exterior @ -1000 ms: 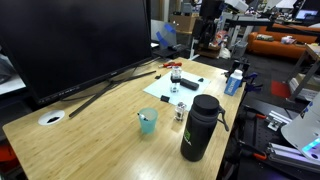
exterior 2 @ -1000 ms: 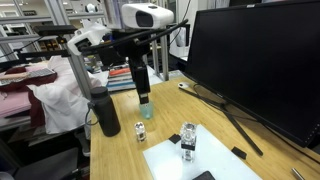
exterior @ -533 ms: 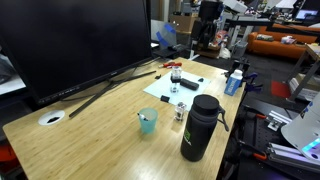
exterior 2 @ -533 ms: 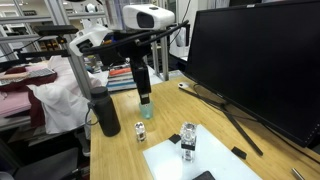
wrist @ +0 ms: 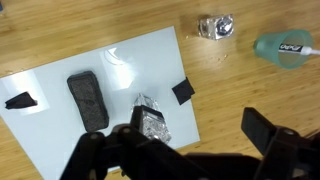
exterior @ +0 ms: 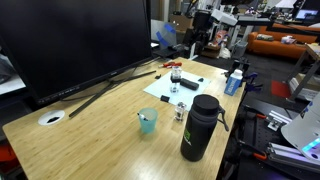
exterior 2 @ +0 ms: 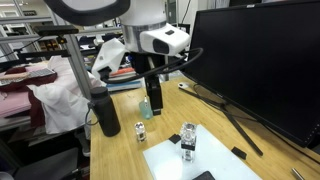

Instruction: Take the silver lid off the taller glass bottle

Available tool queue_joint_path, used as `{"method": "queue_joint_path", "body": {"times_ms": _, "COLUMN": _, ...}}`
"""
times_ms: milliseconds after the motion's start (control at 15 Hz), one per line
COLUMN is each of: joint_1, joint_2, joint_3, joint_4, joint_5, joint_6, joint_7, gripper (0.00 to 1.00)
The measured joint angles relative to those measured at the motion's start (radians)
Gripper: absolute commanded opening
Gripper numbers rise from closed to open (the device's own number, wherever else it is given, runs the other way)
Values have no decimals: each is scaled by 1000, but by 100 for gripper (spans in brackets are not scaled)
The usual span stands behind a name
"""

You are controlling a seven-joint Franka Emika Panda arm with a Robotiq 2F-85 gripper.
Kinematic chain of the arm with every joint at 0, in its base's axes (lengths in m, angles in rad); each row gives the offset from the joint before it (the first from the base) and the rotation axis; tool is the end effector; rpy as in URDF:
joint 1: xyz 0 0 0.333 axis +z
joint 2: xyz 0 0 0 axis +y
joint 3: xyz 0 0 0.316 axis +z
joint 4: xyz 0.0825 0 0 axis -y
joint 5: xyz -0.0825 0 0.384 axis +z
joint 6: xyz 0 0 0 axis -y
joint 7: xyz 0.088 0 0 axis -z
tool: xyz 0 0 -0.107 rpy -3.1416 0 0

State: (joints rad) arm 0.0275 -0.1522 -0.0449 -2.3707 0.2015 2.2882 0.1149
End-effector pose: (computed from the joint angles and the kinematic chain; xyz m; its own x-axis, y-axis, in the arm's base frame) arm 0.4852 -0.0040 0.3917 0.9649 -0.2596 0.0385 -0.2496 -0.9530 -0.1718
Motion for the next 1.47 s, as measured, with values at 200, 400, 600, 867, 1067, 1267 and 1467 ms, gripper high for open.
{"method": "queue_joint_path", "body": {"times_ms": 200, "joint_1": -1, "joint_2": 84, "joint_3": 0, "joint_4": 8, "joint_5": 6, "joint_6": 91, "joint_7": -6, "gripper": 100}}
{"method": "queue_joint_path", "body": {"times_ms": 400, "joint_1": -1, "joint_2": 162, "joint_3": 6, "joint_4": 27, "joint_5": -1, "joint_6": 167, "joint_7": -5, "gripper": 100}}
{"method": "queue_joint_path", "body": {"times_ms": 600, "joint_1": -1, "joint_2": 224, "joint_3": 9, "joint_4": 65, "joint_5": -5, "joint_6": 221, "joint_7": 4, "gripper": 100}}
{"method": "queue_joint_path", "body": {"times_ms": 867, "joint_1": -7, "joint_2": 283, "joint_3": 2, "joint_4": 113, "joint_5": -6, "joint_6": 297, "joint_7": 51, "gripper": 100}}
{"method": "queue_joint_path", "body": {"times_ms": 1067, "joint_1": -12, "joint_2": 312, "joint_3": -9, "joint_4": 134, "joint_5": -15, "joint_6": 314, "joint_7": 100, "gripper": 100}}
{"method": "queue_joint_path", "body": {"times_ms": 1267, "joint_1": -13, "joint_2": 326, "joint_3": -19, "joint_4": 146, "joint_5": -16, "joint_6": 314, "joint_7": 169, "gripper": 100}}
{"method": "queue_joint_path", "body": {"times_ms": 1467, "joint_1": -13, "joint_2": 327, "joint_3": -25, "joint_4": 147, "joint_5": -17, "joint_6": 313, "joint_7": 258, "gripper": 100}}
